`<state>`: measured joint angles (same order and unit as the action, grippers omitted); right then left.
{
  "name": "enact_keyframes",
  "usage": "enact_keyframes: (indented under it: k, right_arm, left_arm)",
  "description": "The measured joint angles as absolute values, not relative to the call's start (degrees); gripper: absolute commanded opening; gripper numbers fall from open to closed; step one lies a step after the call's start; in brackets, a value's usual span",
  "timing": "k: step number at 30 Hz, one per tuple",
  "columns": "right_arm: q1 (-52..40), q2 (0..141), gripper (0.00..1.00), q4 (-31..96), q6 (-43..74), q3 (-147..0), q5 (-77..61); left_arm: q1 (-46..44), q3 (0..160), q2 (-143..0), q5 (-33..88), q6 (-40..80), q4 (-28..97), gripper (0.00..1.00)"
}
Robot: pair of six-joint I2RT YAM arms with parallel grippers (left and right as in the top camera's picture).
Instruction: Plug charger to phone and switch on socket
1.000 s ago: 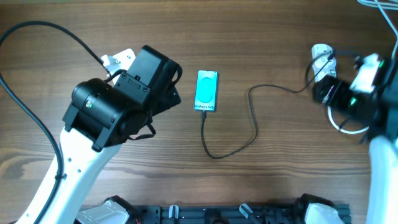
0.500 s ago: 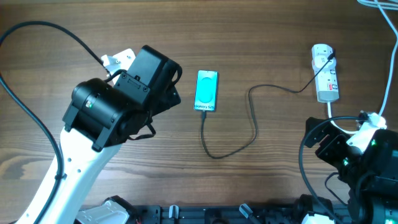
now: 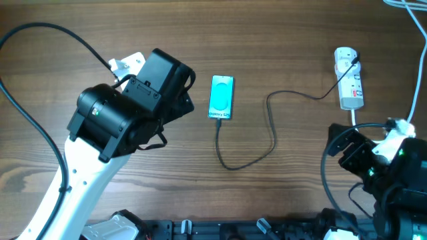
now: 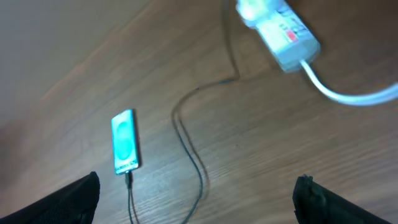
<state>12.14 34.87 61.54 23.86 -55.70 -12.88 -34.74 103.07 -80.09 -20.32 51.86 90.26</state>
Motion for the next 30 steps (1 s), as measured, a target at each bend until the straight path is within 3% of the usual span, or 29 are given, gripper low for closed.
enact_keyframes:
  k: [9,16,30]
  right_arm:
    - [8.51,26.72,1.00,47.72,5.41,-47.48,-24.53]
    - [1.28,10.68,1.00,26.00,2.55,-29.15,-27.05]
    - [0.51,1.34,1.00,3.29,-3.07,-9.61,-26.57]
  left_arm:
    - [-34.74,103.07,-80.09,-20.32,51.86,90.24,1.00]
    - [-34.74,103.07,-80.09,-20.32,51.86,90.24,1.00]
    - [-34.74,103.07,-80.09,-20.32,51.86,90.24,1.00]
